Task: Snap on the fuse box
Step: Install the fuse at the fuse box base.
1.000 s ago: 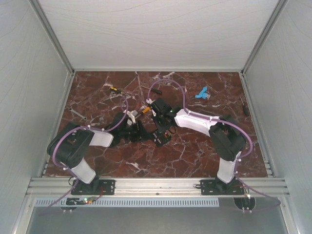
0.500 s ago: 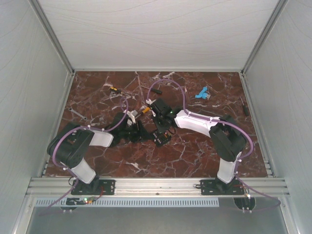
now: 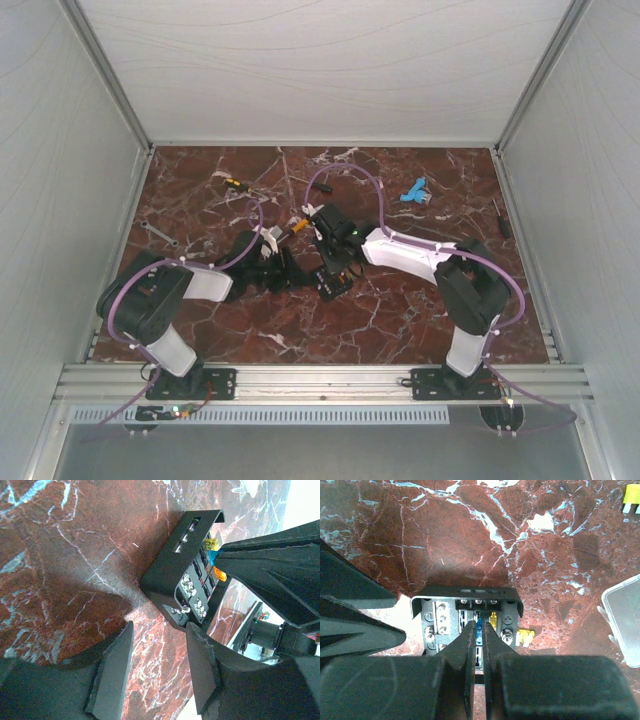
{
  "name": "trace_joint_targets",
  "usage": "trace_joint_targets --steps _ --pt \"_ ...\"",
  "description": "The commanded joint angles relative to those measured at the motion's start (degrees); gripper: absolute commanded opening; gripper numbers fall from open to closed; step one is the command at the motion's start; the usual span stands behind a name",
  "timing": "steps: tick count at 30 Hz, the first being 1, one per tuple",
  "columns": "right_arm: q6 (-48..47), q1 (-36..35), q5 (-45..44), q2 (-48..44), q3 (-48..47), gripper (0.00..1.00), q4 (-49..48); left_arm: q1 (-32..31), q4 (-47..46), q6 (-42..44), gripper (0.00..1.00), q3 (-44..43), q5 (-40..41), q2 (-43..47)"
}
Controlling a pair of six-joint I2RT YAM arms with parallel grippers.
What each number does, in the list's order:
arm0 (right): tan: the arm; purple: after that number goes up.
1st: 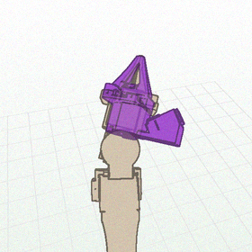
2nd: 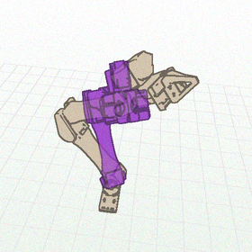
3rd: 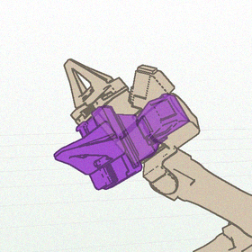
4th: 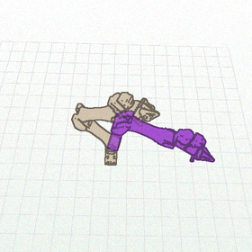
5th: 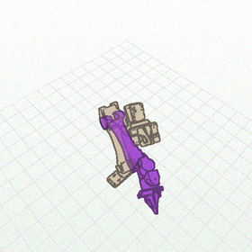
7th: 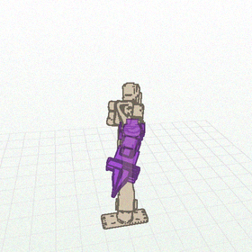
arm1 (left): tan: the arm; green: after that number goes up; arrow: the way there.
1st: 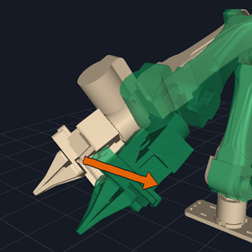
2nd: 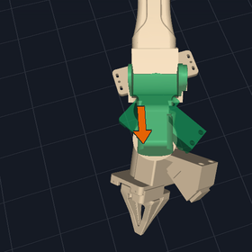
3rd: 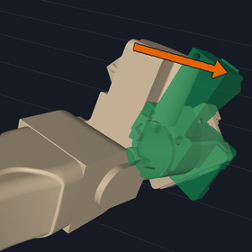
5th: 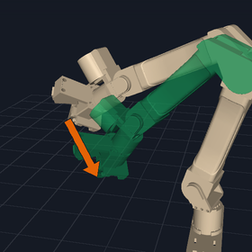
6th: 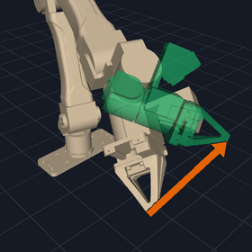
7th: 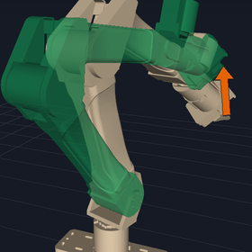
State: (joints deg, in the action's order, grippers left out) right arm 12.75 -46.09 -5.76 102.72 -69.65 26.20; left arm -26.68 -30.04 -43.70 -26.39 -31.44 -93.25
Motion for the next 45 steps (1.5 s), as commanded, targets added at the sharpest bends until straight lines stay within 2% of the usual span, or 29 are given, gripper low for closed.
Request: trace_joint_targets --steps 1,23,32,36,45 --pt "-0.93 -0.54 -1.04 -1.55 0.65 0.00 -1.98 -0.31 -1.73 -0.24 0.46 -1.31 0.86 1.10" --pt "0.85 -2.40 -2.93 0.30 4.71 0.00 -3.40 -0.75 -2.11 -0.68 0.47 -1.46 0.83 1.29" --pt "2.74 -2.56 -4.35 -1.38 6.19 0.00 -3.49 -0.75 0.84 0.60 0.47 -2.99 2.37 2.58" --pt "3.71 -2.53 -4.85 -2.63 5.91 0.05 -3.74 -0.75 2.69 1.68 0.47 -4.17 3.57 3.31" --pt "6.13 -2.46 -6.21 -4.55 6.51 0.06 -4.28 -1.30 6.41 4.31 0.47 -7.63 5.77 1.85"
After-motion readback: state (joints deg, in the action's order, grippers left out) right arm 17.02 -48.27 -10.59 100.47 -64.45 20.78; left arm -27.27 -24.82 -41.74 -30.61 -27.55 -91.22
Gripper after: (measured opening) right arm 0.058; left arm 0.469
